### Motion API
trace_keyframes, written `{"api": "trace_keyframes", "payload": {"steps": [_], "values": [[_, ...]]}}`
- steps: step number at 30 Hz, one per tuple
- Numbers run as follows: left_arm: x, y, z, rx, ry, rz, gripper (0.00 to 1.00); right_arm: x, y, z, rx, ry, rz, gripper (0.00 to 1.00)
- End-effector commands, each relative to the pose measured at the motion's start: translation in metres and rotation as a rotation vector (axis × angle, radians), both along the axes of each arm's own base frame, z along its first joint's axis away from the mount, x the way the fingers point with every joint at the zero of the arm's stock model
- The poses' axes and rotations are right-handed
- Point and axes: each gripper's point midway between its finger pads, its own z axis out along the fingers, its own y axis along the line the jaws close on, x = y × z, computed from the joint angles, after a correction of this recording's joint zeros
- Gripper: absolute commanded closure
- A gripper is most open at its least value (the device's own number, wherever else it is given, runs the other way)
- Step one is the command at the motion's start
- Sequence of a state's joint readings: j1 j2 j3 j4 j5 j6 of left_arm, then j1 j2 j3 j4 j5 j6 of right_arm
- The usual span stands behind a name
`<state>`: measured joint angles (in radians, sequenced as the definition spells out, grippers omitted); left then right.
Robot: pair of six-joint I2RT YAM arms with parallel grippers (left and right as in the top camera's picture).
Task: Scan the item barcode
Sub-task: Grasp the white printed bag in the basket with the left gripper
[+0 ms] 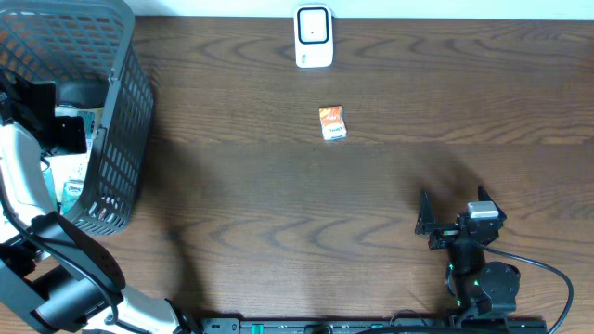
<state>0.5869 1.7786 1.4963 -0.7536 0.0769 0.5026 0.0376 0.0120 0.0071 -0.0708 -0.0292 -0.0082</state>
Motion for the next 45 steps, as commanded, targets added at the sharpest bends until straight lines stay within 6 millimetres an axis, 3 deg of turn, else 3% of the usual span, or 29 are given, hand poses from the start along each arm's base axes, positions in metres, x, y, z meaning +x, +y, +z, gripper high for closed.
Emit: {"api": "trace_keyframes", "payload": {"steps": [1, 2, 7, 15, 24, 29, 37, 45], "values": [[-0.001, -0.003, -0.011, -0.02, 0.024, -0.017, 0.16, 0.0, -0.001, 0.0, 0.0, 0.0, -0.005, 0.01], [-0.001, -0.003, -0.011, -0.02, 0.024, -0.017, 0.08, 0.0, -0.001, 0.0, 0.0, 0.0, -0.005, 0.01], [-0.001, -0.003, -0.012, -0.021, 0.024, -0.018, 0.01, 0.0, -0.001, 0.0, 0.0, 0.0, -0.005, 0.01], [-0.002, -0.004, -0.018, -0.028, 0.043, -0.024, 0.02, 0.0, -0.001, 0.0, 0.0, 0.0, -0.005, 0.01], [-0.007, -0.006, -0.045, -0.068, 0.114, -0.022, 0.02, 0.0, -0.001, 0.0, 0.0, 0.0, -0.005, 0.01], [-0.008, -0.003, -0.045, -0.026, 0.141, -0.034, 0.02, 0.0, -0.001, 0.0, 0.0, 0.0, -0.005, 0.01], [0.005, -0.019, -0.045, 0.008, 0.15, -0.153, 0.02, 0.0, -0.001, 0.0, 0.0, 0.0, -0.005, 0.01], [0.006, -0.006, -0.041, 0.078, 0.16, -0.132, 0.02, 0.0, -0.001, 0.0, 0.0, 0.0, -0.005, 0.01]]}}
